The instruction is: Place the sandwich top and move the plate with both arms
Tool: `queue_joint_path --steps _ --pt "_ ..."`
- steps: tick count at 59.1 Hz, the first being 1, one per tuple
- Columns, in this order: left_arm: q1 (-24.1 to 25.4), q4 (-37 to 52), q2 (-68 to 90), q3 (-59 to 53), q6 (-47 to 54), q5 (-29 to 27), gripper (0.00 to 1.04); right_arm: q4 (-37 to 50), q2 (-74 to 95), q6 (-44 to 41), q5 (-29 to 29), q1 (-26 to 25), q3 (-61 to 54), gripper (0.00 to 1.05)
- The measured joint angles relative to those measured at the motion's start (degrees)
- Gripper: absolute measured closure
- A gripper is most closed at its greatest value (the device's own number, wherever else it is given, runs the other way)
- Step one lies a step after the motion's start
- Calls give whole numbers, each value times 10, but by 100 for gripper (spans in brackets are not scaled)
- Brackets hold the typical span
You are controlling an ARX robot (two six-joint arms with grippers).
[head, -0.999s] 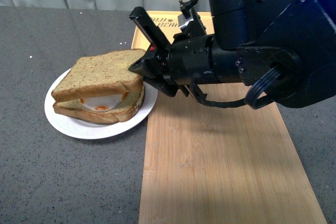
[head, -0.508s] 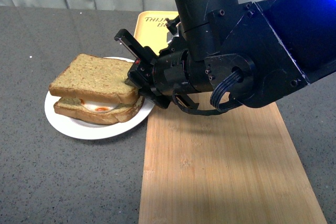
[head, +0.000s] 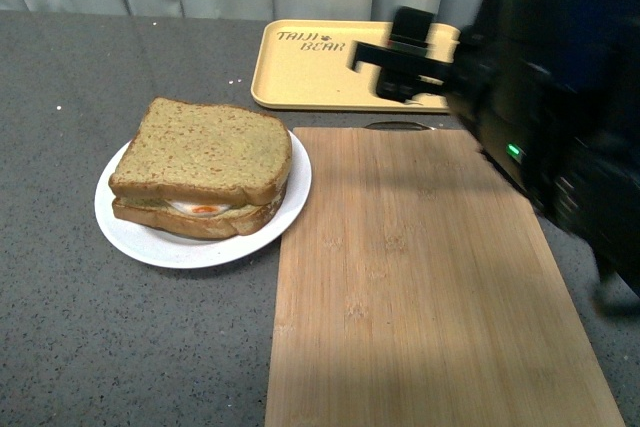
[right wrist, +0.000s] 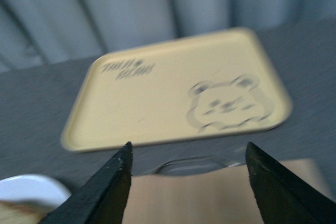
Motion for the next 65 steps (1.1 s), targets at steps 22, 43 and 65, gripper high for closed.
queue_joint_path --steps 22,43,65 --pt "0 0 -1 0 0 1 7 128 -244 -152 -85 -117 -273 104" --pt "0 0 -1 0 0 0 7 42 -422 -153 -142 -176 -365 104" --pt "0 0 -1 0 0 0 7 -156 -659 -153 -215 -236 -402 104"
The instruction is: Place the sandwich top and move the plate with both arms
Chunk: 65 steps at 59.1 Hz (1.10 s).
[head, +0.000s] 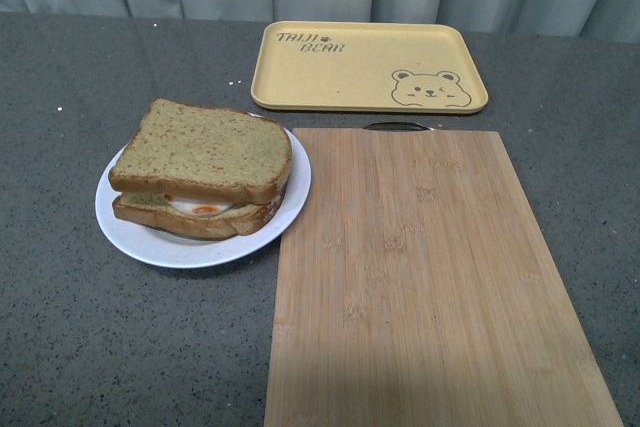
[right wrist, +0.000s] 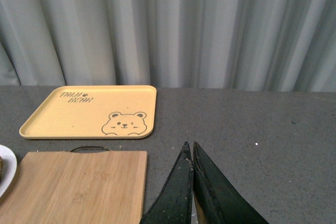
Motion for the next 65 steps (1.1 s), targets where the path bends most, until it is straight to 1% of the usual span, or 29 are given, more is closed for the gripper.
queue_joint_path --steps 4,9,17,35,65 --pt "0 0 0 0 0 0 7 -25 -32 0 -9 -19 -6 104" --pt "0 0 0 0 0 0 7 -55 -69 0 -10 -25 -10 104" --pt "0 0 0 0 0 0 7 -111 -132 0 -11 -26 -17 104" --pt "0 0 0 0 0 0 7 -207 -237 0 -12 -26 -18 104" --pt "0 0 0 0 0 0 7 -325 -359 0 -12 -26 -18 104"
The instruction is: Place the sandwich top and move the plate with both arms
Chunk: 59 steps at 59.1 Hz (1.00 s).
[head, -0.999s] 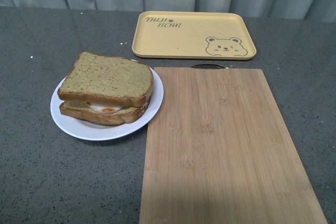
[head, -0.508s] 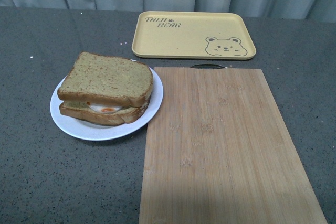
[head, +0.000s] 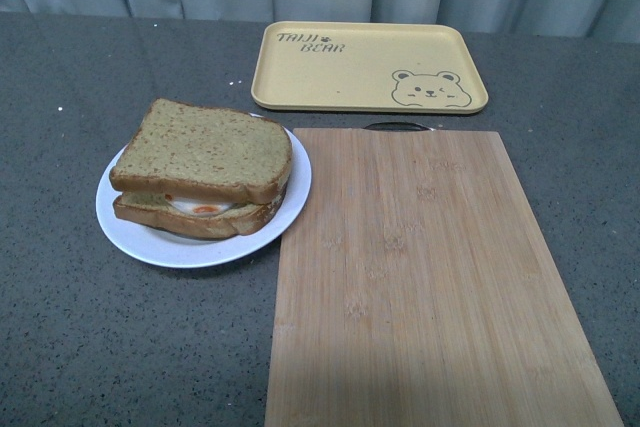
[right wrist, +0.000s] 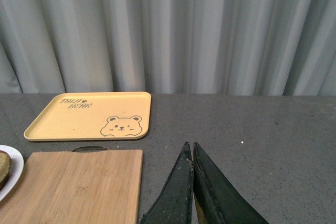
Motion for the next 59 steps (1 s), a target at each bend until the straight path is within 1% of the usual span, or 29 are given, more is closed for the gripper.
queue_joint_path --steps 22,27,29,41,50,54,55,56,57,58,59 --pt "0 0 0 0 0 0 7 -55 -55 0 0 0 0 104" --pt "0 0 0 0 0 0 7 -139 -119 0 -2 0 0 104" --pt "0 0 0 0 0 0 7 -151 -135 0 -2 0 0 104" --pt "0 0 0 0 0 0 7 -155 -152 -1 -2 0 0 103" --pt "0 0 0 0 0 0 7 -156 -152 -1 -2 0 0 75" --pt "0 0 0 0 0 0 7 -156 -152 -1 -2 0 0 65" --pt "2 -3 3 1 -3 8 7 -156 -152 -1 -2 0 0 60" --pt "9 -24 12 8 -10 31 7 -156 -152 -1 -2 0 0 56" --pt "22 -73 38 27 -30 80 7 -156 -152 -1 -2 0 0 51" --pt "26 -101 64 39 -49 106 7 -156 -152 -1 -2 0 0 47" --pt "28 -117 93 48 -61 118 7 -156 -152 -1 -2 0 0 44"
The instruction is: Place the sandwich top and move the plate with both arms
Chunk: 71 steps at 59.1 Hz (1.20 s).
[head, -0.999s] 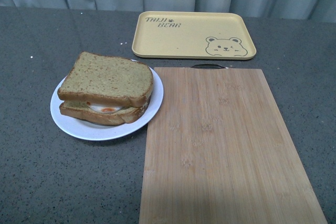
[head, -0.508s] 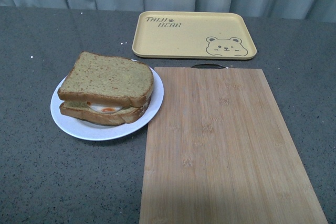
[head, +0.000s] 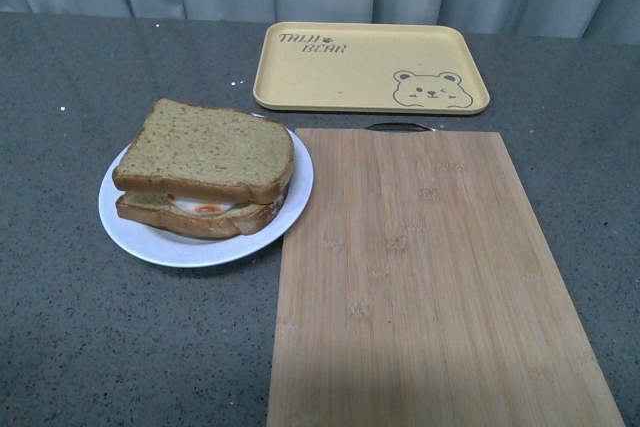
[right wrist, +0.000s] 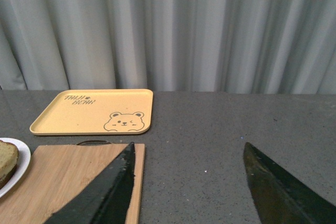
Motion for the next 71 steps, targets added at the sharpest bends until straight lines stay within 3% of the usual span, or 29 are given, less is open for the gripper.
queue_joint_path --steps 12,20,35,44,71 --pt "-67 119 268 33 -175 -26 7 0 0 1 0 0 0 8" --pt "-91 209 440 69 -273 -36 7 0 0 0 0 0 0 10" --pt "-108 286 683 132 -409 -53 7 0 0 0 0 0 0 9" --pt "-126 313 763 160 -481 -53 7 0 0 0 0 0 0 9" --pt "-173 354 913 223 -572 -75 7 0 0 0 0 0 0 9"
